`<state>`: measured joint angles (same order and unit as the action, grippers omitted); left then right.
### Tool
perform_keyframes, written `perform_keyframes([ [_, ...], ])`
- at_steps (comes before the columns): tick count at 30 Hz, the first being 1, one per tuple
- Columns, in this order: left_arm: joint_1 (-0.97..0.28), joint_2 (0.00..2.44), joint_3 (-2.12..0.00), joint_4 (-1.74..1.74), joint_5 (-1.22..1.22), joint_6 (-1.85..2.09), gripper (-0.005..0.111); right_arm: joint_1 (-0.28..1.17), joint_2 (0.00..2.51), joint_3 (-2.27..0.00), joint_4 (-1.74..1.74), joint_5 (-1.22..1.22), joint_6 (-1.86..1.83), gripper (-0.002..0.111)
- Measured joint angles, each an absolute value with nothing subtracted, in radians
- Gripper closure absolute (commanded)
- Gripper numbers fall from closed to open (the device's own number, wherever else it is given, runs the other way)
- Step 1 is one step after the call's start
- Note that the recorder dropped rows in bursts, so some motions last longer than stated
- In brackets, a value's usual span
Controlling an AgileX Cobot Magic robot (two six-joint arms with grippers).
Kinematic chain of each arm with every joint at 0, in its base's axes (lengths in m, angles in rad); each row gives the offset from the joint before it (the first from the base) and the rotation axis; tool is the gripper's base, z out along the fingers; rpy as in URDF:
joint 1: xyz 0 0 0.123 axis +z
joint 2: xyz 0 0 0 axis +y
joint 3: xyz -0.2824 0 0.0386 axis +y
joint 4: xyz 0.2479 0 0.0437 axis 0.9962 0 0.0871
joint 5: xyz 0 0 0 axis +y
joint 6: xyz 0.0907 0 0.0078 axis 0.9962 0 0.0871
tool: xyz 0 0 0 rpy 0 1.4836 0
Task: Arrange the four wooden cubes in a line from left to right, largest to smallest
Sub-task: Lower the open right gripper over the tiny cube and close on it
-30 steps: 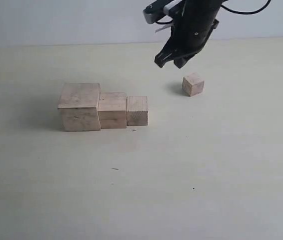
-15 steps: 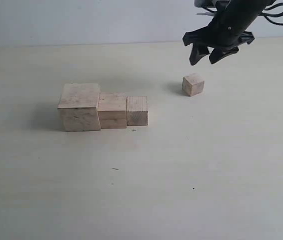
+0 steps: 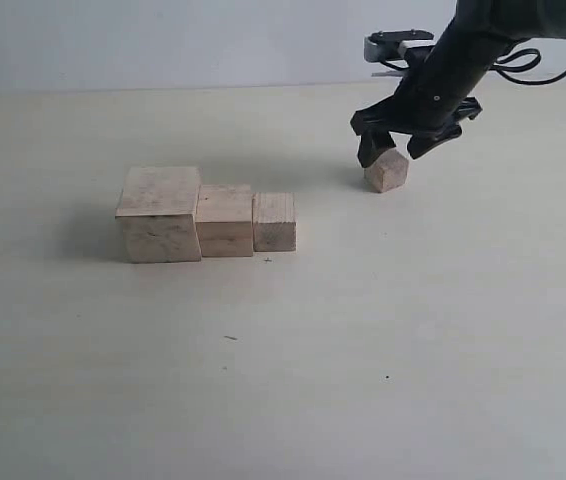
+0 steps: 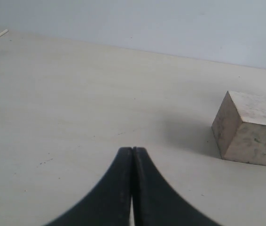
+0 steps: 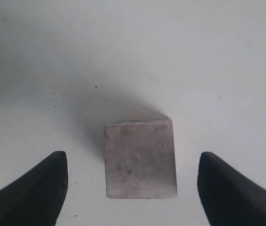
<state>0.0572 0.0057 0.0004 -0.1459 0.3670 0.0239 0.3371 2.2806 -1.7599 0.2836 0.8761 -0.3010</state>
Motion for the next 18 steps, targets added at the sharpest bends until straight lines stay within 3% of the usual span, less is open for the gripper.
perform_keyframes([
  [14, 0.057, 0.006, 0.0, -0.144, 0.367, 0.024, 0.107, 0.337, 2.314, -1.76, 0.257, 0.868, -0.311, 0.04],
  [18, 0.057, 0.006, 0.0, -0.144, 0.367, 0.024, 0.107, 0.337, 2.333, -1.76, 0.255, 0.868, -0.311, 0.057],
])
